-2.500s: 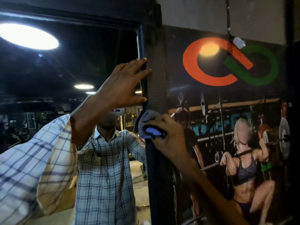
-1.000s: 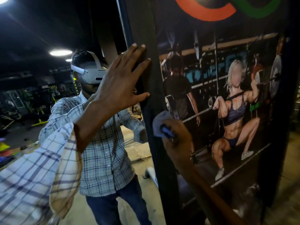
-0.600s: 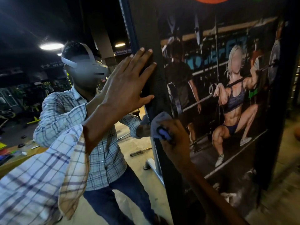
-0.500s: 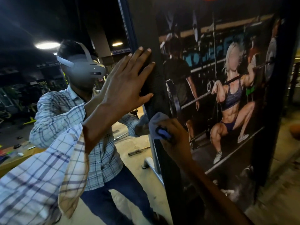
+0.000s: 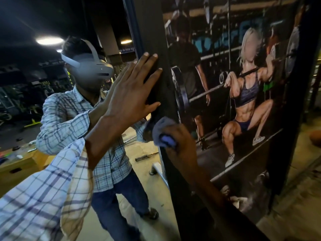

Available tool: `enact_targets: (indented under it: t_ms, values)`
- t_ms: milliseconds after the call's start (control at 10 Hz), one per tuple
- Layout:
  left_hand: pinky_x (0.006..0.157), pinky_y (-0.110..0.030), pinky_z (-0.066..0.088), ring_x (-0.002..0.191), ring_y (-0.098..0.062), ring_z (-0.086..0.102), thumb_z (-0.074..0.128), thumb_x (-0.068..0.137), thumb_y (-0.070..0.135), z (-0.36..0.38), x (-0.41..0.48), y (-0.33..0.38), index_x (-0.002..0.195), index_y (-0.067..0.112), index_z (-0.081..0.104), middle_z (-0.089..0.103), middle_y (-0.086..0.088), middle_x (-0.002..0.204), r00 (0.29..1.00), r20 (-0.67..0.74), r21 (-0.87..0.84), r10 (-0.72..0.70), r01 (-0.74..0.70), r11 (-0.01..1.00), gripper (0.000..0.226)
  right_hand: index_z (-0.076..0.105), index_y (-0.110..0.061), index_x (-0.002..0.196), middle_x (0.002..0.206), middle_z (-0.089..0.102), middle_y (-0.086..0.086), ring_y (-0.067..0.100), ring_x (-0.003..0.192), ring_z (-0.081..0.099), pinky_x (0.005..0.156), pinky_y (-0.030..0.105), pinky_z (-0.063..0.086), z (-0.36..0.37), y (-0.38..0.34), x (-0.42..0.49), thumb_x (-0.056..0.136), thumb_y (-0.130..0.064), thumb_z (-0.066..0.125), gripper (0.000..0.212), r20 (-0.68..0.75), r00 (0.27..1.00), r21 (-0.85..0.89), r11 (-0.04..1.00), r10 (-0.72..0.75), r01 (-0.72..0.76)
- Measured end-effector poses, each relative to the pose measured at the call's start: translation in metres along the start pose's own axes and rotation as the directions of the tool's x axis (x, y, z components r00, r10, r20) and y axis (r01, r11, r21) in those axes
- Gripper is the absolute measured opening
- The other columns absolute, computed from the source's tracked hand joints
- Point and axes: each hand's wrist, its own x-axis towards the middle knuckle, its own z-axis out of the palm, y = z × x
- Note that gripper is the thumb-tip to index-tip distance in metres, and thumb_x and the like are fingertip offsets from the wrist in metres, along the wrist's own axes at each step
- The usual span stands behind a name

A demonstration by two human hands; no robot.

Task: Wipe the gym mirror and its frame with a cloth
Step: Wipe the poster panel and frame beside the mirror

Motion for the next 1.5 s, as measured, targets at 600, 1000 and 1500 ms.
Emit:
enact_targets:
  t_ms: [600,1000,1500]
  values:
    - [0.128,-0.051,0.017,0.160,-0.029,0.011,0.076,0.085,0.048,0.079,-0.178,0.071,0.160,0.015,0.033,0.017,-0.013,0.172,0.983,-0.023,0.058,-0.183,0.184,0.981,0.092,0.069,-0.012,0.123,0.121,0.061,0.007,0.018,0.108,0.060,0.094,0.030,0.051,0.035,0.046,-0.063,0.086,-0.004,0.069,0.038,0.031,0.961,0.016,0.962,-0.274,0.274]
    - [0.129,-0.045,0.008,0.160,-0.029,0.008,0.075,0.082,0.058,0.134,-0.248,0.111,0.160,0.015,0.033,0.015,-0.012,0.172,0.963,-0.077,0.095,-0.258,0.264,0.960,0.099,0.070,-0.010,0.120,0.119,0.063,0.008,0.005,0.107,0.056,0.093,0.011,0.046,0.042,0.093,-0.088,0.075,0.001,0.080,0.047,-0.172,0.948,0.059,0.958,-0.267,0.280]
    - [0.127,-0.045,0.013,0.159,-0.030,0.014,0.076,0.081,0.054,0.203,-0.321,0.159,0.155,0.013,0.041,0.021,-0.013,0.170,0.950,-0.205,0.094,-0.234,0.257,0.962,0.092,0.072,-0.012,0.121,0.114,0.063,-0.001,-0.004,0.099,0.060,0.092,0.015,0.051,0.073,0.162,-0.173,0.079,0.000,0.077,0.044,-0.289,0.920,0.107,0.946,-0.265,0.306]
